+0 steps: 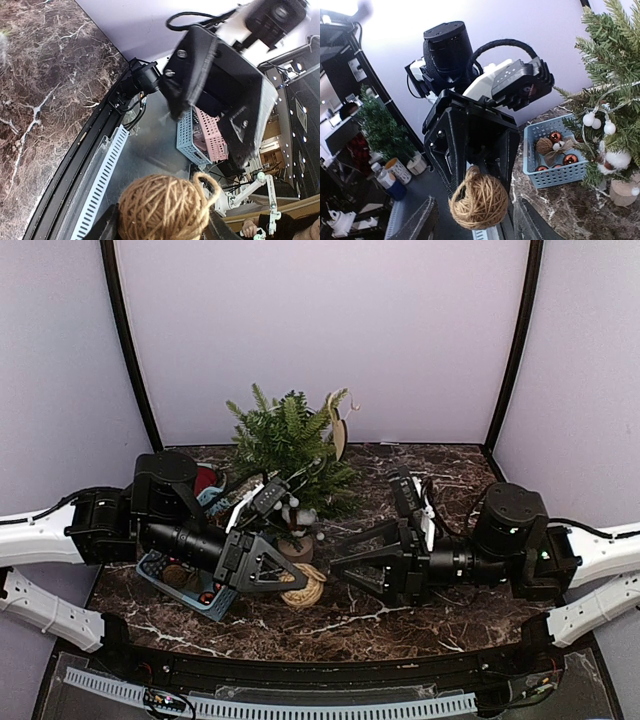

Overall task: Decorate the small christmas tree
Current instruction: Pass from the left arm to the right

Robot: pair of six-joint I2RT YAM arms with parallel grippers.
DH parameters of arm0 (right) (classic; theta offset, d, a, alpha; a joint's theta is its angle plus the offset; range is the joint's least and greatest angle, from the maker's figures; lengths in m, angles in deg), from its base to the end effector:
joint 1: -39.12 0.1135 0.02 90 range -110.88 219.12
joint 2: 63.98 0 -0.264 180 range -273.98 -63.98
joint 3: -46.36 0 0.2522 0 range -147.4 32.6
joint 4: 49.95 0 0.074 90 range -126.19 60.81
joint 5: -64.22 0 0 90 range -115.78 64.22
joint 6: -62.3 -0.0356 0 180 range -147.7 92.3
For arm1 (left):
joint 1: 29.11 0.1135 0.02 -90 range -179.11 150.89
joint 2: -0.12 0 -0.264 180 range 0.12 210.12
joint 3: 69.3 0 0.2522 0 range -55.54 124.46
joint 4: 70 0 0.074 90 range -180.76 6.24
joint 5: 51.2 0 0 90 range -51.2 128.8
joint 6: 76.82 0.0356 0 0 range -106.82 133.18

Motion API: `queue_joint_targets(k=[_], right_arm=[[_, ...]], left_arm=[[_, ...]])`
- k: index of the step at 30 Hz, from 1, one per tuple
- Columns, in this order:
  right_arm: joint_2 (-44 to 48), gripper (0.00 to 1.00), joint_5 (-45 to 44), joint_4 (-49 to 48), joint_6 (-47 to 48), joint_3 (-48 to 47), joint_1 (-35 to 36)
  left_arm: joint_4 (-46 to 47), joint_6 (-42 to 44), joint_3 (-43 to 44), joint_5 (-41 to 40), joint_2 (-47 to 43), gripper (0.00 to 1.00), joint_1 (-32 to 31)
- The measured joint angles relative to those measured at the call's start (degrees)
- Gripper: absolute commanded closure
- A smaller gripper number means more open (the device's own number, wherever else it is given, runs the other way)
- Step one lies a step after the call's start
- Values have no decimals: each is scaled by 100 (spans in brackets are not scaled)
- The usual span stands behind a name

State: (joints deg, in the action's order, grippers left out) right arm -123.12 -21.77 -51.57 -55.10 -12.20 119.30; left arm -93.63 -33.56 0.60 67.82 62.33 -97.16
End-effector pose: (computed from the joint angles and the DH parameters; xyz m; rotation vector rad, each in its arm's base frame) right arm 0.0395 0.2431 0.3396 -0.8434 1.5577 1.4911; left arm 0.0767 -0.2364 0.3519 0.8386 2.1071 -1.7249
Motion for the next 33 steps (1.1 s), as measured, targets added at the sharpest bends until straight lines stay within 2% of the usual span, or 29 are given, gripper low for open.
queue_joint_targets(k=[6, 12, 15, 20, 28, 33], right_arm=[[-160, 55, -728, 863, 380, -573, 424], [-529, 61, -1185, 1451, 612, -883, 562], [-619, 70, -1307, 1665, 675, -896, 610], [-632, 86, -1434, 1825, 752, -920, 647], [-546, 84, -1482, 1816, 767, -922, 647], [-540, 99, -1482, 1803, 802, -922, 647]], left_arm=[[-243, -168, 125, -219, 133, 69, 0], [-358, -282, 125, -317, 164, 70, 0], [-361, -321, 125, -321, 164, 70, 0], [-363, -352, 125, -358, 164, 70, 0], [-358, -372, 125, -354, 164, 71, 0], [-356, -398, 125, -332, 164, 72, 0]])
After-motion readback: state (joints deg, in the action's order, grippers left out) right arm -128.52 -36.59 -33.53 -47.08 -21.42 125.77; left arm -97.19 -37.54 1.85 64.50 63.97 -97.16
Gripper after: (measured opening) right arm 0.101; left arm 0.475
